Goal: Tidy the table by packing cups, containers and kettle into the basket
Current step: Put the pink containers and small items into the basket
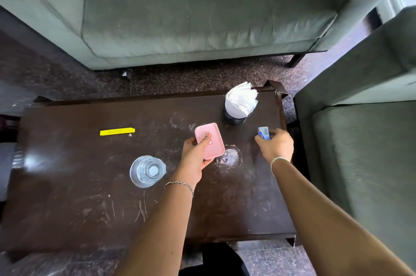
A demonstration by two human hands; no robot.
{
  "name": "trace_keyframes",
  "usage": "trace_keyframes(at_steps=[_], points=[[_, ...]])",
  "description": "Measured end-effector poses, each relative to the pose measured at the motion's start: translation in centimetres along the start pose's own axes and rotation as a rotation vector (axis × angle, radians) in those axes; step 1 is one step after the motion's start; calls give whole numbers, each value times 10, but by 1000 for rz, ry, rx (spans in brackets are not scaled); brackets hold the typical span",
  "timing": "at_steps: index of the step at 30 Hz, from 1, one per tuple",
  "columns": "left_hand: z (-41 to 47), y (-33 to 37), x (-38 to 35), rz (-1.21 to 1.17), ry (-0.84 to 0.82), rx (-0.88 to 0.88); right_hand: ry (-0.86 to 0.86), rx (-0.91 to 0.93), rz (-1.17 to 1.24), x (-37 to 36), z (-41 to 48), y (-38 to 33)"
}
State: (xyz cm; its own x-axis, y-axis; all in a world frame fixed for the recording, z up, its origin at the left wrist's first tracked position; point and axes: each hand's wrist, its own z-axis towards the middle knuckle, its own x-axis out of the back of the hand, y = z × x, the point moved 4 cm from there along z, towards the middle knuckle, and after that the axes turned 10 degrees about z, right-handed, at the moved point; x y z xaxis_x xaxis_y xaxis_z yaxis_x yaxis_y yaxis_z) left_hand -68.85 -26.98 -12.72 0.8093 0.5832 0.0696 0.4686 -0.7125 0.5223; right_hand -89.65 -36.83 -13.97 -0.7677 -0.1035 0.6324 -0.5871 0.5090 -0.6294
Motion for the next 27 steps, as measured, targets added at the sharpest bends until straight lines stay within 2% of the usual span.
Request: trace_keyframes(at_steps=[6, 13, 16, 20, 23, 27], points=[[-45, 15, 26, -119, 47, -33, 31, -47, 133, 21, -62, -18], [-113, 30, 91, -215, -39, -139, -14, 107, 300, 15, -159, -70], [-144, 32, 138, -236, -48, -178, -32, 172, 381, 5, -206, -89], [-193, 25, 226, -239, -50, -234, -141, 282, 449, -22, -287, -115], [-223, 15, 294, -292, -54, -255, -230, 290, 532, -48, -346, -132], [-258, 0, 387, -402, 41, -319, -391, 289, 636, -94, -423, -165]])
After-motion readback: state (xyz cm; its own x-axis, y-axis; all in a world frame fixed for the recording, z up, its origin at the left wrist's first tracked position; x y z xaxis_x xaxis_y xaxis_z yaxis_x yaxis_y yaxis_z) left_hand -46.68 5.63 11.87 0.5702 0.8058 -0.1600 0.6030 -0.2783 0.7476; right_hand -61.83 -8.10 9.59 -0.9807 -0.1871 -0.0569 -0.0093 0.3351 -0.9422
